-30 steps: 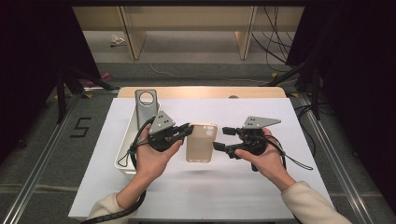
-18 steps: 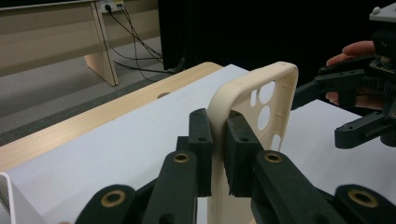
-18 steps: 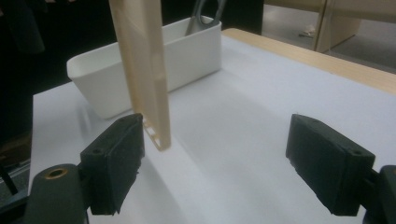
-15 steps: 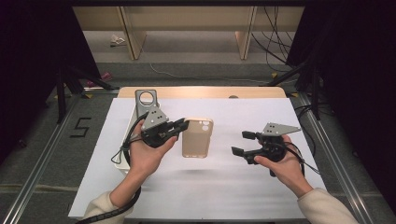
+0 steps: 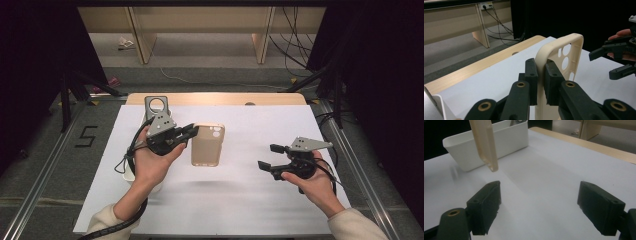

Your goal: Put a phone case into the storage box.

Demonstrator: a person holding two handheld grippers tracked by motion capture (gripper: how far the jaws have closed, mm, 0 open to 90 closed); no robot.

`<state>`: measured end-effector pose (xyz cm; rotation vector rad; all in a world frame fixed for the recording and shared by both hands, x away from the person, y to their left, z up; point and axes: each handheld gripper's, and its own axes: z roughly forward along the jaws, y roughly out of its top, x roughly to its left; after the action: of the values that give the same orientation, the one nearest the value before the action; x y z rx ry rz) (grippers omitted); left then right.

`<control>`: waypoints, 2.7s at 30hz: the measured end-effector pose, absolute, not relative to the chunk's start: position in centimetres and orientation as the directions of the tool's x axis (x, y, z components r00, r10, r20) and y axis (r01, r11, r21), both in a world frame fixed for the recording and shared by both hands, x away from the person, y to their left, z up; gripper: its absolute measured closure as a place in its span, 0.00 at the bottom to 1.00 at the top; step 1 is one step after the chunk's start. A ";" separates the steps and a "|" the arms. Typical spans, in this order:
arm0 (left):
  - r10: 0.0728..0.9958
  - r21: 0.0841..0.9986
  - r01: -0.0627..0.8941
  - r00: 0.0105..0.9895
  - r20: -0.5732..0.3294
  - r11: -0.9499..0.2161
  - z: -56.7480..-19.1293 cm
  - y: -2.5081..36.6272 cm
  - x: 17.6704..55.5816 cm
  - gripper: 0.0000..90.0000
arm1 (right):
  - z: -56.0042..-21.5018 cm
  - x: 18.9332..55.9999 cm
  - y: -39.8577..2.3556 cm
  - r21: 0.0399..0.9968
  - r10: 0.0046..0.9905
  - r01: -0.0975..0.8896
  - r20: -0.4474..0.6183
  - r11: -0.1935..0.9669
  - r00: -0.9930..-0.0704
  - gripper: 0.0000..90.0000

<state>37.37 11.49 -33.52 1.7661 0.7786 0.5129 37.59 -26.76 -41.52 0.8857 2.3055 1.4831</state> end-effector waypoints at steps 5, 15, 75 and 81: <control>0.724 0.952 0.235 0.690 -0.022 -0.194 -32.9 12.1 37.4 0.91 | -41.6 37.4 -26.7 0.888 0.619 0.353 0.104 0.294 -0.779 0.22; 0.728 0.957 0.215 0.685 -0.007 -0.194 -31.7 14.0 37.7 0.91 | -41.7 37.3 -26.8 0.889 0.620 0.360 0.117 0.282 -0.776 0.21; 0.804 0.964 0.207 0.594 0.011 -0.166 -27.5 23.0 41.1 0.91 | -42.0 37.0 -27.2 0.883 0.631 0.380 0.132 0.276 -0.764 0.21; 0.816 0.965 0.211 0.578 0.004 -0.154 -27.5 23.8 41.6 0.91 | -42.0 37.0 -27.2 0.883 0.631 0.380 0.131 0.276 -0.765 0.21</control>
<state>41.56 23.85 -27.47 1.6788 0.8649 0.6669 37.00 -27.19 -42.01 0.9332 2.3022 1.4857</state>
